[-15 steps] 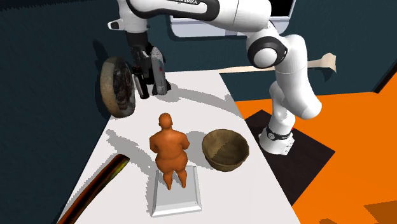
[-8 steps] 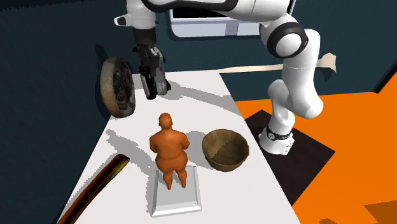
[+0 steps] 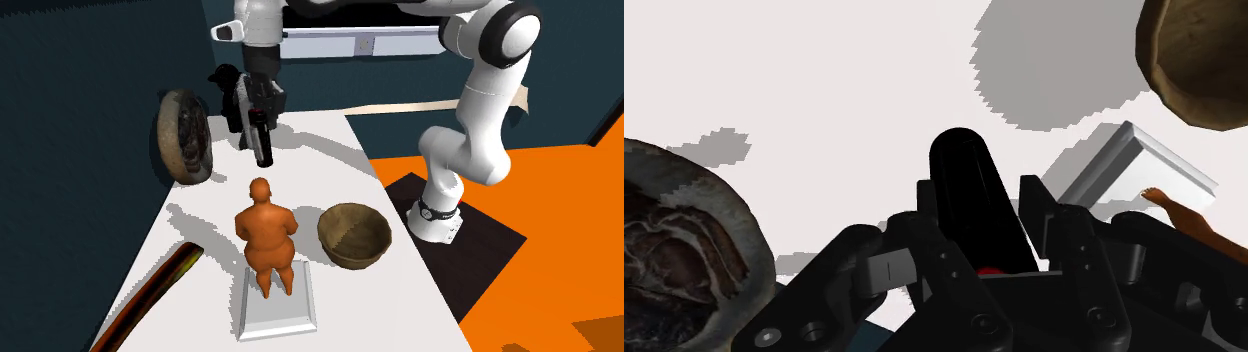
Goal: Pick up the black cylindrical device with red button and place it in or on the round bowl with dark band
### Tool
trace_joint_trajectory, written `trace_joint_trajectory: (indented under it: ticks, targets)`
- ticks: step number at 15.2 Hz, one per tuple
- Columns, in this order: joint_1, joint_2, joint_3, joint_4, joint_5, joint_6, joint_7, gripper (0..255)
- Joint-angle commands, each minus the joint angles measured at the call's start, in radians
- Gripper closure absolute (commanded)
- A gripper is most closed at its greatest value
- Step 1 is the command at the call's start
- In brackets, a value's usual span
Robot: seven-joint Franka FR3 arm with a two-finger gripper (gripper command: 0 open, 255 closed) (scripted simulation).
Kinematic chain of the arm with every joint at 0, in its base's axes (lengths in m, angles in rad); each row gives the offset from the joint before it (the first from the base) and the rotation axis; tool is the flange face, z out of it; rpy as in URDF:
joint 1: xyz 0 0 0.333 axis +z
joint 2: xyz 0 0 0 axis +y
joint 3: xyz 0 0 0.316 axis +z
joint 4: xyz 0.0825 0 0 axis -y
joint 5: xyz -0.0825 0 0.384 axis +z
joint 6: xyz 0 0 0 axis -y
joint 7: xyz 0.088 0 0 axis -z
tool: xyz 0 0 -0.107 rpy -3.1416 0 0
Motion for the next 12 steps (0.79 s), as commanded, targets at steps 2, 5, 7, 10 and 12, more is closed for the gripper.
trace_joint_trajectory:
  ticks: [2,5,7,10,12]
  targets:
    - [0.032,-0.097,0.042,-0.093,-0.041,0.004,0.078,255]
    - [0.057,-0.184,0.093,-0.172,-0.068,0.000,0.157,255]
    - [0.070,-0.235,0.128,-0.217,-0.079,-0.006,0.208,255]
    - [0.089,-0.303,0.182,-0.275,-0.085,-0.018,0.283,255]
    - [0.101,-0.343,0.218,-0.308,-0.084,-0.028,0.332,255]
